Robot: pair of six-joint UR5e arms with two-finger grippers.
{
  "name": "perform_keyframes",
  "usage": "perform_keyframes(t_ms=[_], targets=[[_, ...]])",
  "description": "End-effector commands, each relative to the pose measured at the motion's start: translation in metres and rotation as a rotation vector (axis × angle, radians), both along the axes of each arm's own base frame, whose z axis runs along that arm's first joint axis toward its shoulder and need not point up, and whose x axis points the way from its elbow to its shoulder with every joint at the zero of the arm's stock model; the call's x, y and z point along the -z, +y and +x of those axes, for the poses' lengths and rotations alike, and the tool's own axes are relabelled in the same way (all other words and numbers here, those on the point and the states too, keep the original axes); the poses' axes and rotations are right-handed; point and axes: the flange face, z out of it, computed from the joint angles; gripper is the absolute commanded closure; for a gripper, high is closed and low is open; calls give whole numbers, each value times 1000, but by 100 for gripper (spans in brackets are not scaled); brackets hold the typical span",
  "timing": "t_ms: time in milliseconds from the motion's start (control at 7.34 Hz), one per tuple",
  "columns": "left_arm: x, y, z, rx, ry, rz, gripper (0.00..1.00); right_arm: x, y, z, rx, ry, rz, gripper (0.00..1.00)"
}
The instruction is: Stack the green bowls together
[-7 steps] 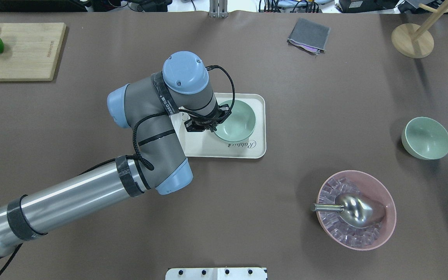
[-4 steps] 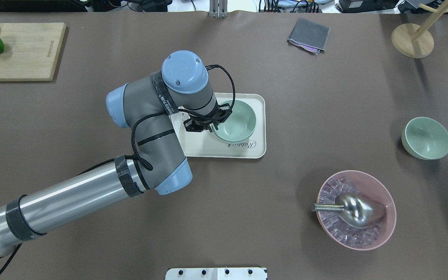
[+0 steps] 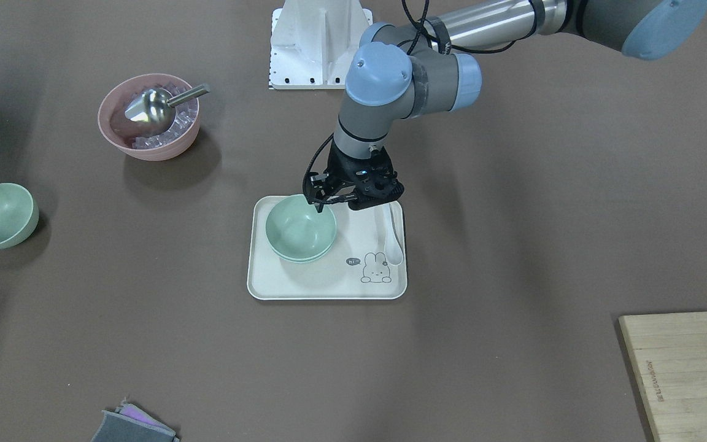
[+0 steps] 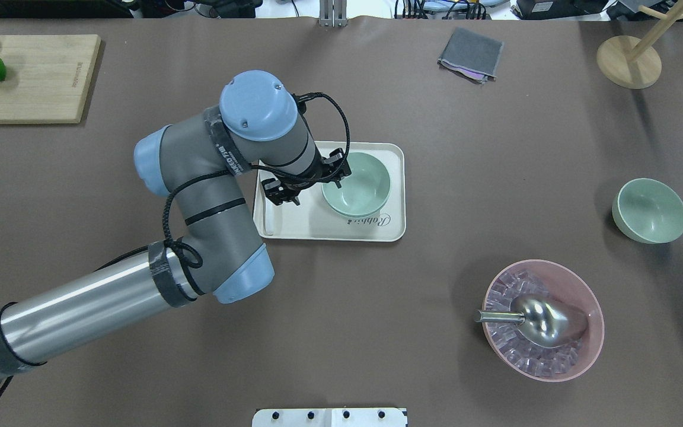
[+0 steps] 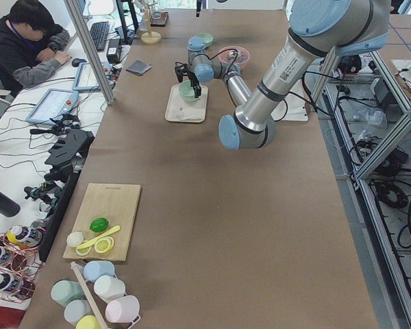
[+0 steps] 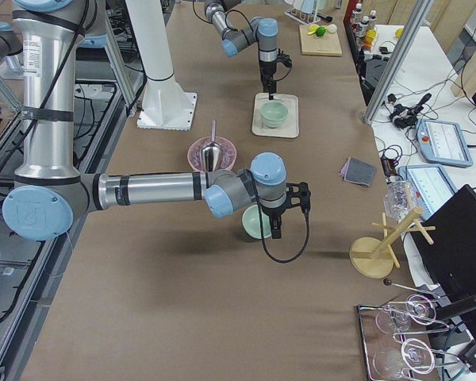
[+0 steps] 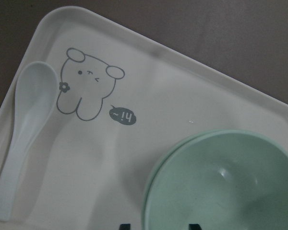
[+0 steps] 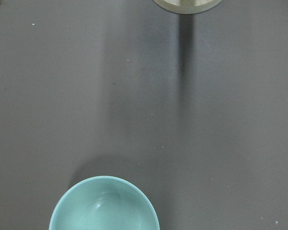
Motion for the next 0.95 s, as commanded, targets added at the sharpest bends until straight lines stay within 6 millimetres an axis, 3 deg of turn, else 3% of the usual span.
perform_keyframes(t_ms=[0,136,272,545,817], targets=[[-22,19,-76,-99,-83,99,2,-16,9,0,2,19,-24,0],[-32,18,-120,-126,-112,139,2,-20,12,-2,5,20,-34,0],[-73,12,-156,-201,-134,181,2,-28,15,-5,14,23,-50,0],[-147,-20,-251,-335,-142,271,2,-28,15,-12,27,25,-51,0],[-231,-33,-345,-424,-210,372,2,-23,11,-30,58,28,-41,0]])
